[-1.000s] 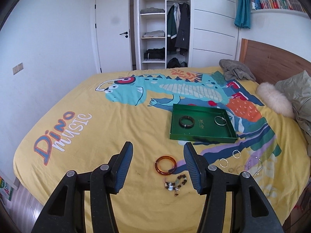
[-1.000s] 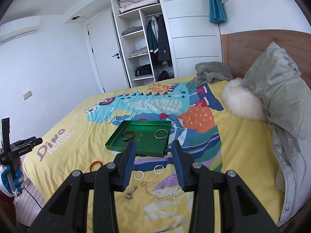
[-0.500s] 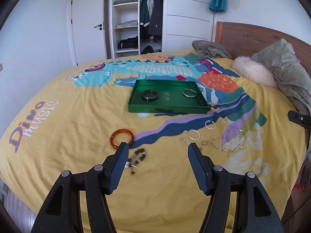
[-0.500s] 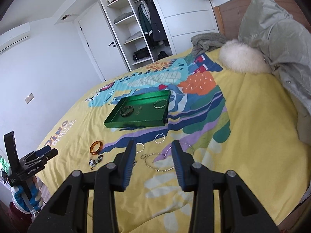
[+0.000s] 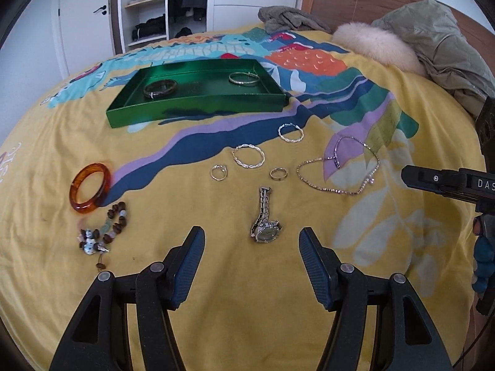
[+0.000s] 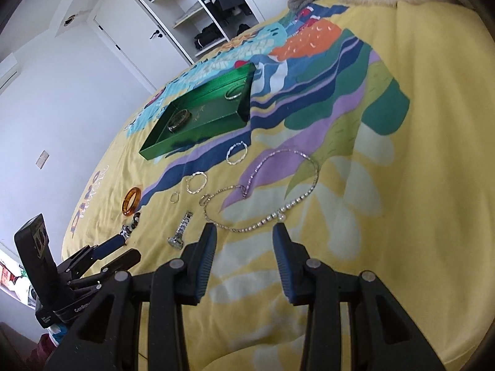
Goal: Organize jewelry
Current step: 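Grasp the silver watch with the left tool while the right tool grasps the rhinestone necklace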
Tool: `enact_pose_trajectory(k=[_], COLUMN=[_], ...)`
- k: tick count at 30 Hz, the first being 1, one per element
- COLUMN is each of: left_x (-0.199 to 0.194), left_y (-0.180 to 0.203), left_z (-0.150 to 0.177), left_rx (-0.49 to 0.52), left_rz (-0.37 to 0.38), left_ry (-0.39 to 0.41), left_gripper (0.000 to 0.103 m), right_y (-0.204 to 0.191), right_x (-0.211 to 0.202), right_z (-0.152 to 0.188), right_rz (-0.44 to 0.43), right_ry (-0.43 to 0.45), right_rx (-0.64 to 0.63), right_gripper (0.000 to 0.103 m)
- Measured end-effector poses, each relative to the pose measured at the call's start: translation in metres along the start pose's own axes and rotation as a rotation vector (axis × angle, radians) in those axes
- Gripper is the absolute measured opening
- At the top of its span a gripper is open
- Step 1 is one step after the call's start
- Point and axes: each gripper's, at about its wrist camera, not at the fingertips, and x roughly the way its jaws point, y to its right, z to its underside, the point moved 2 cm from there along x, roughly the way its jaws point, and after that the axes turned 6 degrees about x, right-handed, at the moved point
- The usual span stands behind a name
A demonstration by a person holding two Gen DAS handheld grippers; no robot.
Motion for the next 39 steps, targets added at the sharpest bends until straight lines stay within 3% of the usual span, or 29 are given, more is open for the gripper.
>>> enact_pose_trajectory(k=[4, 10, 21, 23, 26, 27, 39], left_x=[0.025, 0.052, 0.069, 0.069, 0.069, 0.069, 0.056], left_y=[0.003, 0.007, 0.004, 0.003, 0.001, 0.001, 0.005], left_z=[-0.003, -0.008, -0.008, -0.008, -0.008, -0.007, -0.004], left_rx=[0.023, 0.037, 0.018, 0.018, 0.009, 0.006, 0.006], left_rz=[0.032, 0.064, 0.11, 0.112, 0.124, 0.13, 0.131], left_ry=[-0.043, -0.091, -0.115, -0.117, -0.115, -0.114, -0.1], left_gripper=[0.062, 0.052, 0.043, 0.037, 0.027, 0.025, 0.024], right_y=[0.014, 0.028, 0.035, 0.035, 0.036, 0.037, 0.021], right_x=[0.026, 0.057, 0.086, 0.09, 0.092, 0.092, 0.061], right_z=[0.001, -0.003, -0.029, -0.029, -0.028, -0.027, -0.002], right_rz=[-0.009, -0.024, -0.113, -0.115, -0.091, -0.092, -0.119], right_ry=[-0.048, -0.096, -0.056, -0.05, -0.042, -0.042, -0.033], right_rx=[0.045, 0.097, 0.186, 0.19, 0.182, 0.187, 0.137], right_gripper=[0.036, 0.036, 0.036, 0.033, 0.013, 0.011, 0.011])
